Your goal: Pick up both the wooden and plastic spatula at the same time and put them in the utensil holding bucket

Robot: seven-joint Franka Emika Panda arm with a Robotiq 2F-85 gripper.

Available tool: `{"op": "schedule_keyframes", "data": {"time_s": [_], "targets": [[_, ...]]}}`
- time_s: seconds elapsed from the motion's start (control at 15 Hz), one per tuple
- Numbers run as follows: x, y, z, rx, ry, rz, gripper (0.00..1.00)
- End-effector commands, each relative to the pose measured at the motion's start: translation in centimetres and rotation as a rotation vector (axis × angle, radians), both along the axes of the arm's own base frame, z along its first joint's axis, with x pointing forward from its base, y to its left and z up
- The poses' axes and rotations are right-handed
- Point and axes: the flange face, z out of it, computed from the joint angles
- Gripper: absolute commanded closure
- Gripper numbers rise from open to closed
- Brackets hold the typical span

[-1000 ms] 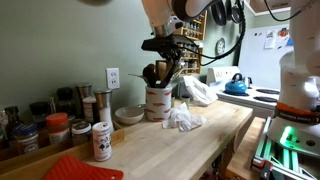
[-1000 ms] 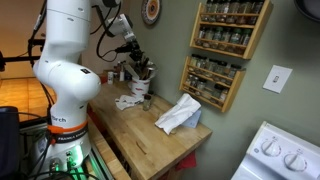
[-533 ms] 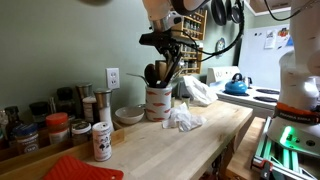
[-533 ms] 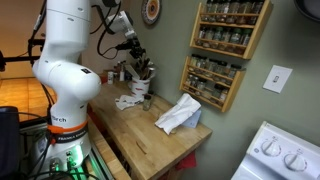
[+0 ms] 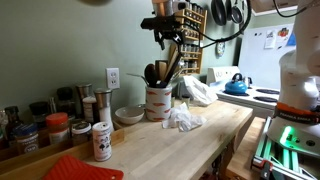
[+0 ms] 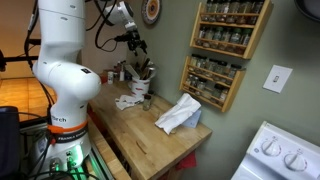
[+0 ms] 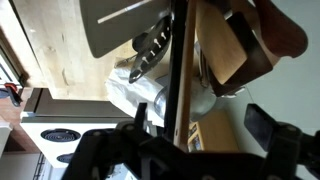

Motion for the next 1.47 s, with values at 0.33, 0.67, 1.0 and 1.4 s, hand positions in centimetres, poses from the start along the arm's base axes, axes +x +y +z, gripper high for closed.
{"op": "schedule_keyframes", "data": {"time_s": [0.33,0.67,1.0,1.4], "targets": [[-5.7,-5.0,8.8,0.232,0.171,0.368,0.0],[-6.5,-9.0,9.2,0.205,0.295,0.624,0.0],[-6.6,-10.1,7.6,0.134,0.356,0.894,0.0],[-7.6,-10.7,7.7,0.113,0.374,1.229,0.0]]}}
